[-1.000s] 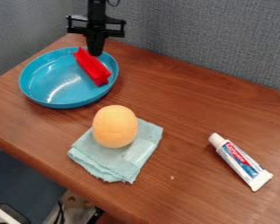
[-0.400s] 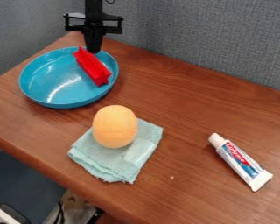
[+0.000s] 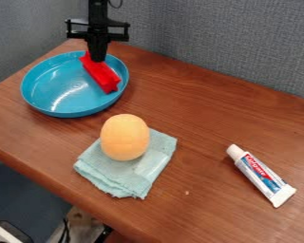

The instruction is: Put the red object on the blue plate

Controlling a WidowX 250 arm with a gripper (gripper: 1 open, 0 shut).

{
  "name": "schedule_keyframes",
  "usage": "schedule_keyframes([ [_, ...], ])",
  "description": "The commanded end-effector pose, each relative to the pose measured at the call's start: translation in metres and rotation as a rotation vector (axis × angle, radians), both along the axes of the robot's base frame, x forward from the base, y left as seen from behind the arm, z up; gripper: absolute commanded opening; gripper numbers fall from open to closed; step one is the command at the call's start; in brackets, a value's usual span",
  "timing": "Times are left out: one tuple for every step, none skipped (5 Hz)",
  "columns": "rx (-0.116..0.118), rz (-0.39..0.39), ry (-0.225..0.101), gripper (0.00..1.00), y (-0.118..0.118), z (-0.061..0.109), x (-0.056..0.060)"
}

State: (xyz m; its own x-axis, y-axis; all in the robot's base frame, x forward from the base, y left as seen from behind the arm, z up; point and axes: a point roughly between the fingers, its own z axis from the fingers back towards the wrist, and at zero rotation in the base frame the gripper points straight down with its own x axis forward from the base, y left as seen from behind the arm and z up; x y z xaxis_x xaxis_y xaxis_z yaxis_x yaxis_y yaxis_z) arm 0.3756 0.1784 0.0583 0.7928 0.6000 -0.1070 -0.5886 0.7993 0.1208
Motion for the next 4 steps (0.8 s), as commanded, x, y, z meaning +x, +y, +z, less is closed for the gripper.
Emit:
schedule_keyframes([
  [0.020, 0.015, -0.039, 1.00, 0.011, 0.018, -0.007],
  [0.023, 0.015, -0.027, 1.00, 0.015, 0.016, -0.015],
  [0.024, 0.011, -0.016, 0.00, 0.016, 0.016, -0.019],
  [0.025, 0.008, -0.005, 1.00, 0.015, 0.017, -0.022],
])
